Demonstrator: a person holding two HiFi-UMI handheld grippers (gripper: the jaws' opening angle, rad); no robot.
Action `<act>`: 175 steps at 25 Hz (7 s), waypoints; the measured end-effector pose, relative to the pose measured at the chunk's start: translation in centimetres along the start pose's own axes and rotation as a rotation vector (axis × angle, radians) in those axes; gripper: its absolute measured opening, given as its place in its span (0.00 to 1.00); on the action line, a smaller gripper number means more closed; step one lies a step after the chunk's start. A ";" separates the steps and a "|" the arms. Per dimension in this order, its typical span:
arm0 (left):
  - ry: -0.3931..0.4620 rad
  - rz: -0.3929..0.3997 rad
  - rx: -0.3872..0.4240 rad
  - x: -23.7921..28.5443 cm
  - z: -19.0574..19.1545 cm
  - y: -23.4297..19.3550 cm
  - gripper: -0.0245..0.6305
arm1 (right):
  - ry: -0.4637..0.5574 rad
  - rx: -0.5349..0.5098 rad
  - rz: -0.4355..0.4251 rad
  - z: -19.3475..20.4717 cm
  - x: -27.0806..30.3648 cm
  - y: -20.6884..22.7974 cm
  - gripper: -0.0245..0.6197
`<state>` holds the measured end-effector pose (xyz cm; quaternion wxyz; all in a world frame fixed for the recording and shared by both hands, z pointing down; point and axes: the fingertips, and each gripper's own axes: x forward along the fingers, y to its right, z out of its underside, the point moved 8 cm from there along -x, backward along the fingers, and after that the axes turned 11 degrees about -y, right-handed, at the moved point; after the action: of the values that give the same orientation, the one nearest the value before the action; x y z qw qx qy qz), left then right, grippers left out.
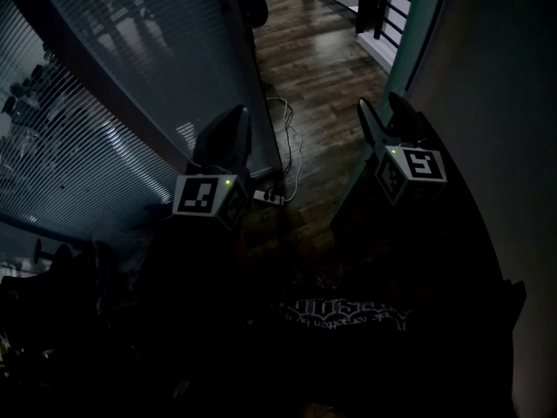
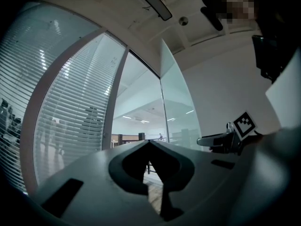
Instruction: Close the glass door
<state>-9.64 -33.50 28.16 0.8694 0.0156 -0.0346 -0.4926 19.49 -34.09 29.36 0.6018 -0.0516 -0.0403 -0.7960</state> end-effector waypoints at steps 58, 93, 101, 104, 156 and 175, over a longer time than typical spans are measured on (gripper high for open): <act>0.019 -0.050 0.008 3.4 0.2 -13.2 0.04 | -0.023 -0.036 -0.056 -2.0 13.7 -6.8 0.41; 0.020 -0.157 -0.002 8.8 0.4 -19.4 0.04 | -0.047 -0.102 -0.228 -3.4 25.6 -9.6 0.41; 0.016 -0.188 -0.004 9.0 0.5 -21.4 0.04 | -0.049 -0.103 -0.238 -3.8 28.0 -10.3 0.41; 0.014 -0.198 -0.004 9.1 0.4 -21.9 0.04 | -0.051 -0.104 -0.245 -4.1 28.9 -10.3 0.41; -0.053 -0.372 -0.014 10.3 1.4 -27.8 0.04 | -0.052 -0.109 -0.311 -5.6 41.5 -11.3 0.41; -0.053 -0.381 -0.017 10.3 1.5 -28.0 0.04 | -0.043 -0.122 -0.291 -5.5 41.7 -11.1 0.41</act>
<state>-28.42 -56.70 28.43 0.7592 0.0016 -0.0499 -0.6489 -2.65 -71.59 29.31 0.4747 -0.0988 -0.0117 -0.8745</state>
